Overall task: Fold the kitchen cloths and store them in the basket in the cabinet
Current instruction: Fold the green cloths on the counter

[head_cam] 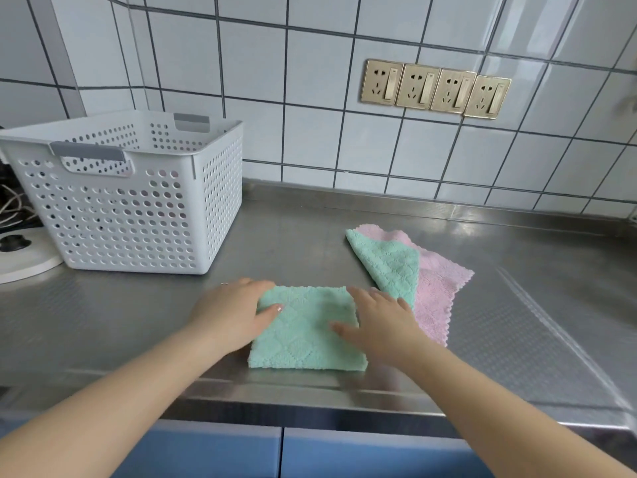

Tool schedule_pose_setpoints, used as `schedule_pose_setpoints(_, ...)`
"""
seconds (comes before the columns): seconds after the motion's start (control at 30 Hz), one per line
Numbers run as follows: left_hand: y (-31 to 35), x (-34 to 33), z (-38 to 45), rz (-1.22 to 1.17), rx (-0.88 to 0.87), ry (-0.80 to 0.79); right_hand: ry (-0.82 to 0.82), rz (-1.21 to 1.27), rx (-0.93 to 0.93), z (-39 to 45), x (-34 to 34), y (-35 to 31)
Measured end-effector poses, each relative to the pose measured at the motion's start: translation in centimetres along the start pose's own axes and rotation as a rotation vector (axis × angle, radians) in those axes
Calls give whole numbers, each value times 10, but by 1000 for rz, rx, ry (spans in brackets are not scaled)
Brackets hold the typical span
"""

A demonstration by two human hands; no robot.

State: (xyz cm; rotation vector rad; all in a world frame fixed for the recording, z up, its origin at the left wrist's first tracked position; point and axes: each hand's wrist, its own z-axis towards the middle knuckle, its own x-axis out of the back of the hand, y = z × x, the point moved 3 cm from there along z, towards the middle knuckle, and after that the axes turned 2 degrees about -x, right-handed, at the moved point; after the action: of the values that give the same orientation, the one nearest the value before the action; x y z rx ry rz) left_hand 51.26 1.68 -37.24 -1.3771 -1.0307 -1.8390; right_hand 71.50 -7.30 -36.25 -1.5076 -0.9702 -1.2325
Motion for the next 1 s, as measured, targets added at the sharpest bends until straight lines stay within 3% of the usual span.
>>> schedule_pose_setpoints(0.13, -4, 3, -14, -84, -30, -49, -54, 101, 2, -11, 3, 8)
schedule_pose_setpoints(0.27, 0, -5, -16, -274, -26, -30, 3, 242, 33, -14, 0, -7)
schedule_pose_setpoints(0.43, -13, 3, -18, -619, 72, 11, 9, 681, -39, -12, -4, -19)
schedule_pose_setpoints(0.57, -43, 30, -28, -800, 186, 104, -86, 953, -39, -7, -14, -51)
schedule_pose_setpoints(0.67, -77, 49, -40, -781, 247, 127, -185, 1082, 32, -4, -19, -89)
schedule_pose_setpoints(0.87, -131, 67, -62, -604, 354, 113, -288, 1063, 130, 5, -35, -151)
schedule_pose_setpoints(1.0, -148, 60, -69, -453, 378, 39, -206, 717, 204, 10, -44, -166)
